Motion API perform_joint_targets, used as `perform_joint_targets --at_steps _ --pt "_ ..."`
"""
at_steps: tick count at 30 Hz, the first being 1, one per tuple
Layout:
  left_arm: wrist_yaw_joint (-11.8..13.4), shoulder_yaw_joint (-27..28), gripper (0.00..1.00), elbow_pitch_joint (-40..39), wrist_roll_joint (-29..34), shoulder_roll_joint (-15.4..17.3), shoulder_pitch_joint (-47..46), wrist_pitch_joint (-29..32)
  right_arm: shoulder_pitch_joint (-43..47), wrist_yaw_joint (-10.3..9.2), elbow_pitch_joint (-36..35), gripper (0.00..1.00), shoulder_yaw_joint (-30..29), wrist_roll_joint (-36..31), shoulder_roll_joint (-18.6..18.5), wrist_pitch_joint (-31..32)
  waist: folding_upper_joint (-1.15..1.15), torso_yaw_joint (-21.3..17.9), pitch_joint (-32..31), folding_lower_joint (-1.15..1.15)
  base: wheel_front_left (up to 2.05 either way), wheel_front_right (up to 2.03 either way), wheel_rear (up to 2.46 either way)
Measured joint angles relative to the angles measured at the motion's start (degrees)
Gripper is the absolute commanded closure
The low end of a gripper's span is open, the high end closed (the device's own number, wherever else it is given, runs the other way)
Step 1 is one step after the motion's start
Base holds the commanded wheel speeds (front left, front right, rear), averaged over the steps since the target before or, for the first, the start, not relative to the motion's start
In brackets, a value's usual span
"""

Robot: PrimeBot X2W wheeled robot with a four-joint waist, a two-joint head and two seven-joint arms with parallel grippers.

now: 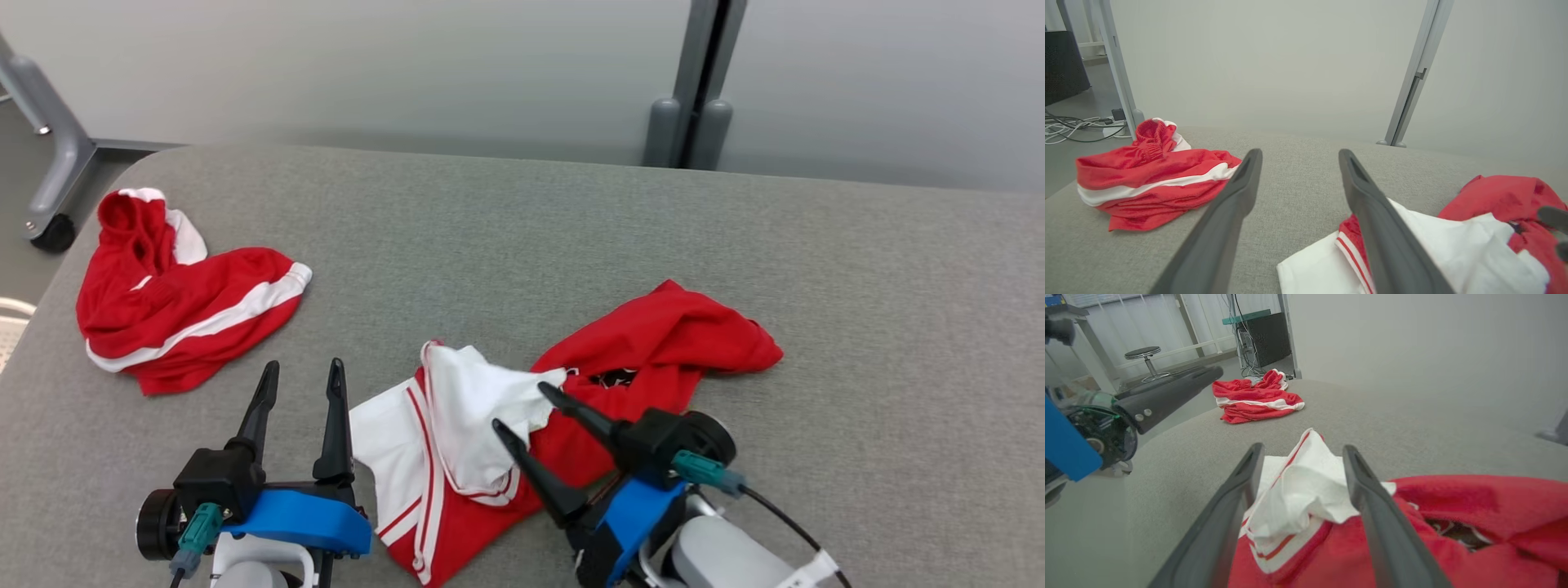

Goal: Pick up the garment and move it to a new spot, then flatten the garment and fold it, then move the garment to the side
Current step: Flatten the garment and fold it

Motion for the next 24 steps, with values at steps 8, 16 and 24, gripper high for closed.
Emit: perform_joint_targets --at_steps 8,16,24 --pt "-0.02 0.55 0.00 -0.07 0.36 -0.02 0.63 0.00 7.40 0.00 -8.57 0.00 -15.33 -5.23 -4.41 -0.01 0.00 -3.18 -1.12 0.00 0.00 0.00 0.00" --pt "-0.32 1.55 0.00 -0.10 0.96 -0.01 1.96 0.00 17.12 0.00 -15.25 0.00 -30.95 -7.67 -4.59 -0.03 0.00 -4.84 -2.49 0.00 0.00 0.00 0.00" --pt "-0.66 1.87 0.00 0.11 1.75 -0.01 3.04 0.00 25.71 0.00 -18.00 0.00 -38.45 -9.53 -1.56 -0.03 0.00 -5.24 -3.58 0.00 0.00 0.00 0.00"
